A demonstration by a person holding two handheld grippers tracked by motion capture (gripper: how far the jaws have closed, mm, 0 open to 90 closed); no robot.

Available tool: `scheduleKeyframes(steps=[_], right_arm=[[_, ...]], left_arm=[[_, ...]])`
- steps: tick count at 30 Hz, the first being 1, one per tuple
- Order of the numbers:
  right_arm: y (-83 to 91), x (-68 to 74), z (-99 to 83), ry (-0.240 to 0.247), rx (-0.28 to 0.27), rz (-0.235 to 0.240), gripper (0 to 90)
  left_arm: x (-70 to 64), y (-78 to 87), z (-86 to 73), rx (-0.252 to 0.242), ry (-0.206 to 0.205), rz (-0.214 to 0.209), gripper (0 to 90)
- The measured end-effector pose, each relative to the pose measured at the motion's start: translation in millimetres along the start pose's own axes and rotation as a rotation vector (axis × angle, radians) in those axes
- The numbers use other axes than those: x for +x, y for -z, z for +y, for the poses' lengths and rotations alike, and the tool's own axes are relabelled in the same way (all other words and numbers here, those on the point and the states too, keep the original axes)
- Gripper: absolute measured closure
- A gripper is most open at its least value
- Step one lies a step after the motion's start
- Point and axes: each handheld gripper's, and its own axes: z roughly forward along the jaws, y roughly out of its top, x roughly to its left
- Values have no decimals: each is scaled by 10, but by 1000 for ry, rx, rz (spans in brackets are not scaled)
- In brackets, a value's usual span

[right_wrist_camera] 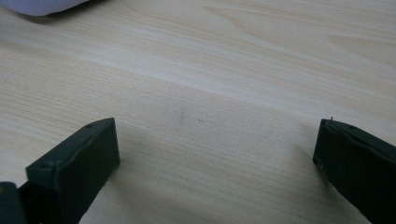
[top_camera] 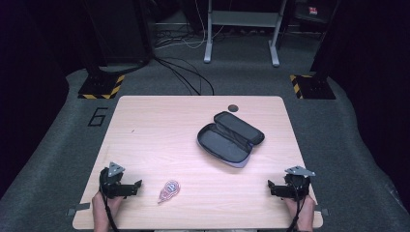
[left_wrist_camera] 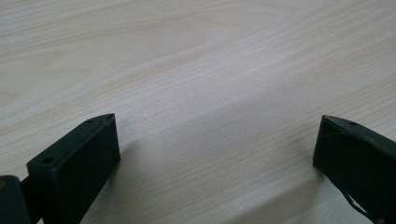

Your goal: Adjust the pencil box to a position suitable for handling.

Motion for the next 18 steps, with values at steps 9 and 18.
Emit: scheduleKeyframes(steps=[9,18], right_arm=[[-11,9,11,-11,-7,-6,0],[-5,9,41,-18,7,-22,0]], left_arm=[[0,0,0,0,-1,0,4],[0,0,1,0,0,0,5]])
